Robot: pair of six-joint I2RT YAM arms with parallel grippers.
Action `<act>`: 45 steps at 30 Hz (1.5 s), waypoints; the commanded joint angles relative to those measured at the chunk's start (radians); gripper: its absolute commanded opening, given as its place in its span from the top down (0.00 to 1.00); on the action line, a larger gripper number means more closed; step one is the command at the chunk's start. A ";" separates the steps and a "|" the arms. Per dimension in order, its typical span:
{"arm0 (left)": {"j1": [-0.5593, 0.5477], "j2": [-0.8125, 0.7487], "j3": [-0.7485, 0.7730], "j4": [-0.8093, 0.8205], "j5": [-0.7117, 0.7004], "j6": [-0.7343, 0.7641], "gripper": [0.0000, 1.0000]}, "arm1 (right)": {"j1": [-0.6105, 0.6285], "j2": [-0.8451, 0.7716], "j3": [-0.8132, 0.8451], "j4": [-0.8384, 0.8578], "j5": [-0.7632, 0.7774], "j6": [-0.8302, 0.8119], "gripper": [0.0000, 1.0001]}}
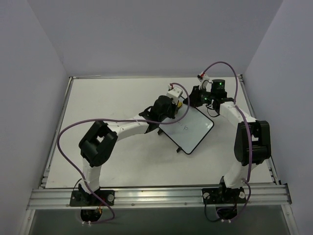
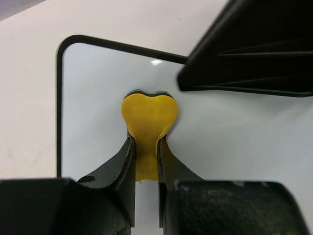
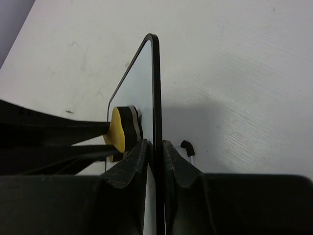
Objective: Erase the whiteboard
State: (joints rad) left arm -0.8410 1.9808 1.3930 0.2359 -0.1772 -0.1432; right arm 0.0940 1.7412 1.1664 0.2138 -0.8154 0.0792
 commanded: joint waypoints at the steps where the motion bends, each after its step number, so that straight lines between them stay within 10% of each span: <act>1: 0.020 0.026 -0.006 -0.103 -0.027 -0.002 0.98 | 0.047 -0.039 0.001 -0.044 -0.036 -0.004 1.00; 23: -0.165 -0.019 -0.269 0.209 -0.010 0.028 0.98 | 0.052 -0.037 -0.007 -0.034 -0.028 -0.002 1.00; 45: -0.070 -0.010 -0.450 0.365 -0.220 -0.098 0.98 | 0.062 -0.034 -0.014 -0.027 -0.022 -0.004 1.00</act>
State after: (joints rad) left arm -0.9253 1.9148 0.9691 0.7162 -0.3481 -0.2523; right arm 0.1055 1.7390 1.1664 0.2287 -0.8185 0.0738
